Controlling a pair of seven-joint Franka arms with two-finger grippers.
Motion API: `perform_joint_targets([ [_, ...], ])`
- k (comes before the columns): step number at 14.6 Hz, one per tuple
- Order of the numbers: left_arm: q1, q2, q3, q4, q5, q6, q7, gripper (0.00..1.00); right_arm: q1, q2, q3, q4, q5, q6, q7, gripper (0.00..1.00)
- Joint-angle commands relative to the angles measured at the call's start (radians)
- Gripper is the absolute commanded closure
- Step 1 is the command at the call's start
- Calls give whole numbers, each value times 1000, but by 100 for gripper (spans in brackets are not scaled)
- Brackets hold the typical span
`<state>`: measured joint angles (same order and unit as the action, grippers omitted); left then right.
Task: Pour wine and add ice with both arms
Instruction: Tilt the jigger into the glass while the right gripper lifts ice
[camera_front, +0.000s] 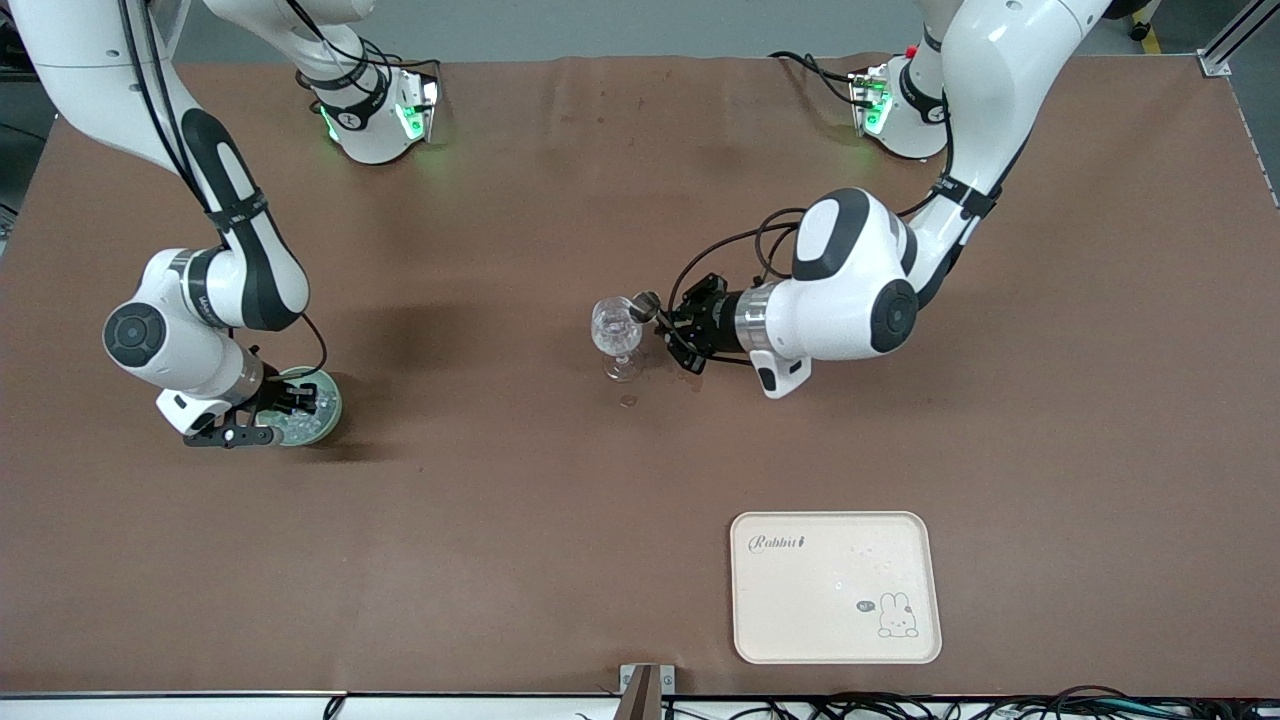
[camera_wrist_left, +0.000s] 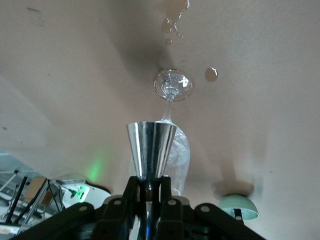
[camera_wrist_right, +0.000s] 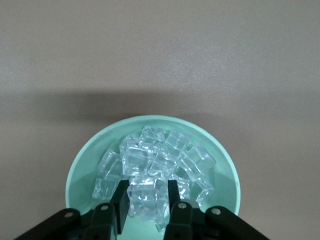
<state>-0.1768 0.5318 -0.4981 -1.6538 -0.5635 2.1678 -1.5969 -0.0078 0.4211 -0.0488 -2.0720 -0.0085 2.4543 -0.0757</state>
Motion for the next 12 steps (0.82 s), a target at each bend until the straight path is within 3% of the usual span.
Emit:
perform_joint_targets([
  [1,-29,-13,3,-1,63,38,-69,100,0,-25,1,-14,-10,-34,7,84],
  [5,-43,-13,1,0,164,38,-148,100,-9,-116,1,21,-10,-156,8,90],
  [12,-93,-12,3,29,309,38,-285,100,-44,-290,0,205,-8,-504,11,92],
])
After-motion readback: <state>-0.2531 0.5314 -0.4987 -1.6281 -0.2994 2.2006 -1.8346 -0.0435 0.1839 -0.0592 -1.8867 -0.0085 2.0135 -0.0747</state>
